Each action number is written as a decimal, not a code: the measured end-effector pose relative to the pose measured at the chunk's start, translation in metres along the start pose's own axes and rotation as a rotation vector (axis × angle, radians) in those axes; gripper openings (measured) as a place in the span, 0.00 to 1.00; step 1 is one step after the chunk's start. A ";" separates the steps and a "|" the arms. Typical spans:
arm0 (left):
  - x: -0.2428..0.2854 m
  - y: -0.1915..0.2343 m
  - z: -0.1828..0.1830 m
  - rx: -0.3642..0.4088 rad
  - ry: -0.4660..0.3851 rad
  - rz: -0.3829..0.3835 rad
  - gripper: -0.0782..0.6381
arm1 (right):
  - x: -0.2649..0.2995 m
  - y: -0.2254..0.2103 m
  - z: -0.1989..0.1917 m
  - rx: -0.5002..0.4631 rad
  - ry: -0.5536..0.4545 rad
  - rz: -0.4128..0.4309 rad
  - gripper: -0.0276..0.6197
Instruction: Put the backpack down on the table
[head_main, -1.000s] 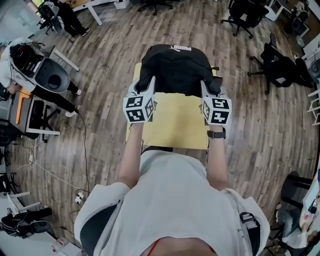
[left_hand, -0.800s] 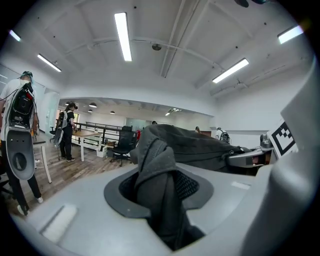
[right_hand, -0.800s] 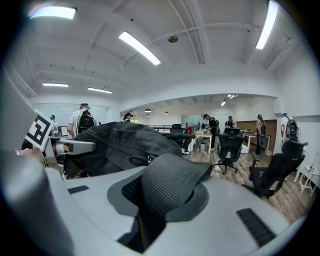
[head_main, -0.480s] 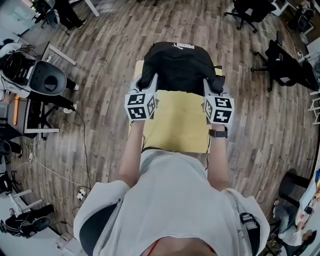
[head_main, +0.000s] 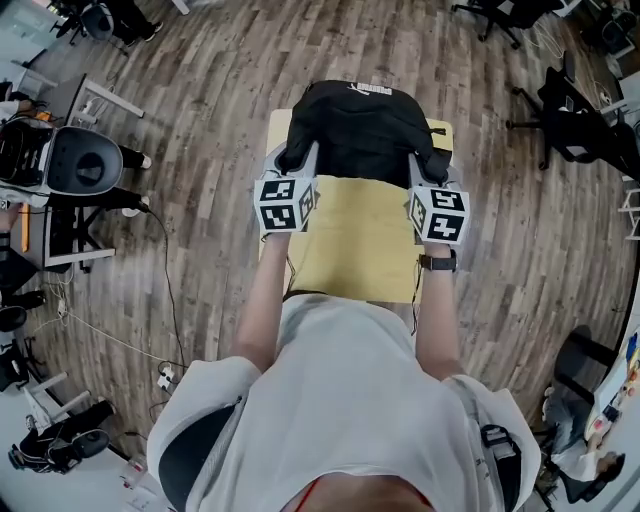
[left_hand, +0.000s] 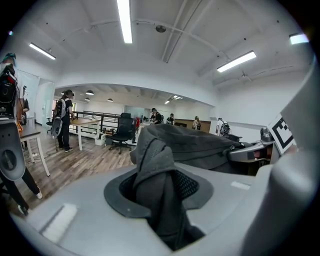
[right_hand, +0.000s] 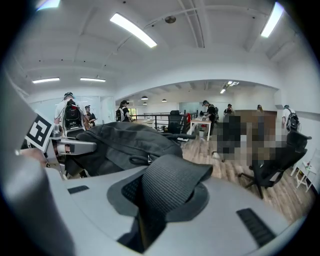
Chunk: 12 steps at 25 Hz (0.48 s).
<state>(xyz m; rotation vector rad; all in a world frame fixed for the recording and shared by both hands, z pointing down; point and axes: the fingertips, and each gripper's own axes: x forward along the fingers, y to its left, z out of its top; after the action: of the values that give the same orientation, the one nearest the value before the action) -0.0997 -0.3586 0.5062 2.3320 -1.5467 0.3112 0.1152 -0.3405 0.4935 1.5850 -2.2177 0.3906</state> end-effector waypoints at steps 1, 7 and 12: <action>0.003 0.003 -0.002 0.000 0.007 -0.001 0.29 | 0.004 0.000 -0.001 0.001 0.008 -0.002 0.16; 0.025 0.015 -0.016 0.005 0.049 -0.005 0.29 | 0.029 -0.002 -0.012 0.013 0.050 -0.002 0.16; 0.040 0.022 -0.028 0.010 0.086 -0.008 0.29 | 0.046 -0.005 -0.021 0.016 0.085 0.000 0.16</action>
<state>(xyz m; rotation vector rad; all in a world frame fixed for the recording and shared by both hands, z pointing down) -0.1049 -0.3894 0.5498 2.2993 -1.4986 0.4126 0.1093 -0.3715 0.5339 1.5472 -2.1565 0.4681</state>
